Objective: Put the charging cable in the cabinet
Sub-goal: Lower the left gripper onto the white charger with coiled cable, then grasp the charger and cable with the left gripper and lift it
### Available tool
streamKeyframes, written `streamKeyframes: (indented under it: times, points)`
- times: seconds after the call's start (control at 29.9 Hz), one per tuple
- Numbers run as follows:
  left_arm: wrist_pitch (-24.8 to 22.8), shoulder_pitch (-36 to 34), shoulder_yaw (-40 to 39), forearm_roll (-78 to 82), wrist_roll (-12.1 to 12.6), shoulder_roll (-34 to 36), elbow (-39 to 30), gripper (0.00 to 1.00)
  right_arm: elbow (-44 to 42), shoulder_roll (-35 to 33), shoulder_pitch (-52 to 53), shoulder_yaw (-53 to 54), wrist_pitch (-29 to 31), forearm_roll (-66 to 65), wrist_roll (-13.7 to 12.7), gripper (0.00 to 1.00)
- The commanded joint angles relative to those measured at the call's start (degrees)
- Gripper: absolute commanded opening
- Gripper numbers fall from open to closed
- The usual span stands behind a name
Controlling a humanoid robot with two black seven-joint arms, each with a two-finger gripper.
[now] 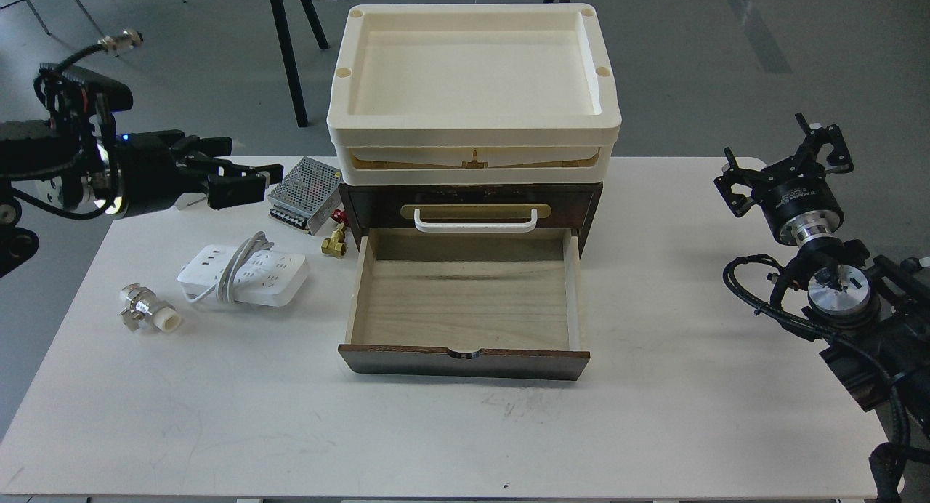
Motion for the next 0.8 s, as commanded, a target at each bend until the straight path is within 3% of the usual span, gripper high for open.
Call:
streamKeyframes:
  times: [0.0, 0.4, 0.47, 0.54, 0.57, 0.77]
  points:
    - [4.85, 1.17, 5.21, 2.24, 0.15, -4.61, 7.46, 0.95, -0.05, 0.0, -0.01, 0.01, 0.02, 0.01, -0.03, 1.0]
    - [6.09, 4.16, 5.48, 1.71, -0.38, -14.63, 24.61, 0.8, 0.04, 0.0, -0.01, -0.08, 0.02, 0.01, -0.03, 1.0]
    - [6.09, 4.24, 5.66, 1.71, -0.55, -14.81, 25.23, 0.75, 0.04, 0.0, -0.1, -0.08, 0.02, 0.01, -0.03, 1.0]
    - [5.82, 4.25, 5.92, 2.06, -0.64, -14.81, 25.76, 0.57, 0.04, 0.0, -0.1, -0.08, 0.02, -0.08, 0.06, 1.0]
    - [5.82, 4.25, 5.92, 2.06, -0.64, -14.81, 26.11, 0.53, 0.04, 0.0, -0.1, -0.08, 0.02, -0.08, 0.06, 1.0]
    - [5.73, 4.25, 5.83, 1.71, -0.99, -15.87, 29.72, 0.49, 0.04, 0.0, -0.01, -0.69, 0.02, -0.08, 0.06, 1.0]
